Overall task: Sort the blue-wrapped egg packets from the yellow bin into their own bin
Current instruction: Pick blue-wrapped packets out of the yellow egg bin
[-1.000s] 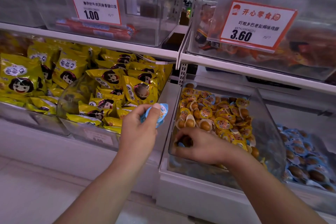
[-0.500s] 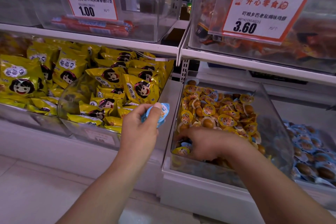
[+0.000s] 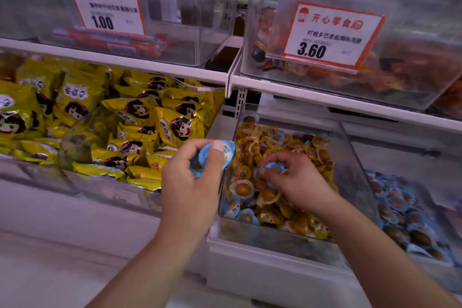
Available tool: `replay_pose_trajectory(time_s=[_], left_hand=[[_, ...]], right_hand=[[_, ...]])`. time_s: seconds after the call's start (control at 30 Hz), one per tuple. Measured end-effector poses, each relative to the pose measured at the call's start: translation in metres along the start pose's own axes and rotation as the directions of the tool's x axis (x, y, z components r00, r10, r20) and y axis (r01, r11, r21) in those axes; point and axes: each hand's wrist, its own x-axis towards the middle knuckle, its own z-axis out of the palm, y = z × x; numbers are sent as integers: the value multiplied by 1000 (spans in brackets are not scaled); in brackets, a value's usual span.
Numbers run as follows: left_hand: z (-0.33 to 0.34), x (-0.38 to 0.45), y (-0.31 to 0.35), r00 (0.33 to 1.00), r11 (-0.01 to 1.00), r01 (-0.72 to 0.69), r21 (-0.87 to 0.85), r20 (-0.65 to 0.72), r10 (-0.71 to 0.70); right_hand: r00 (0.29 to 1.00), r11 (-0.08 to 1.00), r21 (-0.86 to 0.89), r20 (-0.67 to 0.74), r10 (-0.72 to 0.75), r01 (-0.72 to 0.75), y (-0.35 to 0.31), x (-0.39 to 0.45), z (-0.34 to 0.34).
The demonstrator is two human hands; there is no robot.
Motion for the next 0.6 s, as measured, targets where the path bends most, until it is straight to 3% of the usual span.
replay_pose_trajectory(time_s=[0.07,0.13,0.27,0.37,0.43,0.5,0.53,0.6], left_hand=[[7,-11,5,992,994,-106,28,76,104],[17,-21,5,982,994,-104,41,161,96],[38,-33,4,953,997,-70,40,298,55],[48,-37,-1,926,987,-137,84,365,98],[56,-38,-9,922,984,-124,130,381,66],[64,-37,-17,928,980,-50,193,371,-26],[68,-36,-20,927,975,-2,222,366,-82],[74,-30,-26,920,968,83,235,354,-165]], right_hand=[[996,989,133,-54,73,-65,3,-3,-9],[984,923,356,-48,173,-145,7,-10,-16],[972,681,710,15,236,-177,14,-29,-37],[970,563,808,37,242,-171,17,-39,-46],[968,719,683,-73,242,-128,19,-41,-44],[961,928,365,-221,166,-77,21,-40,-41],[965,964,258,-233,125,-63,21,-39,-38],[974,973,226,-200,102,-56,20,-39,-31]])
